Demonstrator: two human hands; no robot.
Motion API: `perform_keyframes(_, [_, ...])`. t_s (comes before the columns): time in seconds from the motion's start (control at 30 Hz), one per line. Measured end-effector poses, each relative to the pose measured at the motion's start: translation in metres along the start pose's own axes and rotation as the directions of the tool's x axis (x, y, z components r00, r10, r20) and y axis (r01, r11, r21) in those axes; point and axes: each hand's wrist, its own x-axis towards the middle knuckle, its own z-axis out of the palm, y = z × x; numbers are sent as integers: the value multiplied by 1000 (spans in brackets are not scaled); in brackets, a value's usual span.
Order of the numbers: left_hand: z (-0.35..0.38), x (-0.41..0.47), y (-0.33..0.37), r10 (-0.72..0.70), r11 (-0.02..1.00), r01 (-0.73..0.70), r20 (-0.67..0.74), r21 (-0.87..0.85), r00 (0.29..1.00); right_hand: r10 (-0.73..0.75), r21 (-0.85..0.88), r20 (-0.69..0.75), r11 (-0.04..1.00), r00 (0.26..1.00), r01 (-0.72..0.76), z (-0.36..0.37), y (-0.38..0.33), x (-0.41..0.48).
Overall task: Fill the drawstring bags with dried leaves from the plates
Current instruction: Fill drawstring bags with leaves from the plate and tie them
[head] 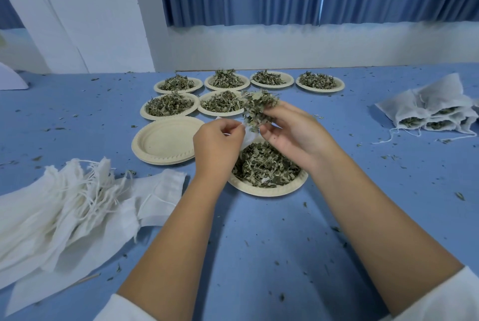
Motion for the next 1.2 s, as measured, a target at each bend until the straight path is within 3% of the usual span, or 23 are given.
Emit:
perform_keyframes(0.17, [-3, -3, 6, -80, 988, 84, 31, -133, 996, 28, -19, -82, 999, 996, -29, -3, 2, 1])
perform_keyframes(0.33, [-6, -4, 8, -165, 950, 171, 47, -263, 985, -33, -276, -194, 961, 980, -23, -5, 5, 4])
perform_keyframes(0.43, [-5, -3, 9, -168, 947, 171, 33, -273, 985, -82, -419, -188, 908, 979, -5, -7, 6, 5])
perform_keyframes(0.6, [-4, -2, 7, -139, 959, 133, -8, -252, 990, -246, -754, -141, 654, 959, 57, -11, 11, 4])
perform_keyframes(0.77, [-2, -4, 6, -86, 964, 84, 5, -251, 996, -345, -938, -20, 332, 938, 102, -10, 14, 3])
perform_keyframes(0.93, [3, -9, 11, 26, 993, -16, 85, -121, 996, -424, -966, 16, 228, 905, 124, -11, 14, 4])
perform_keyframes(1.03, [5, -10, 11, 28, 993, -17, 91, -117, 995, -384, -944, 2, 303, 923, 128, -11, 10, 4])
perform_keyframes(1.2, [0, -7, 8, -41, 979, 54, 69, -198, 997, -221, -738, -72, 667, 973, 97, -10, 5, 4])
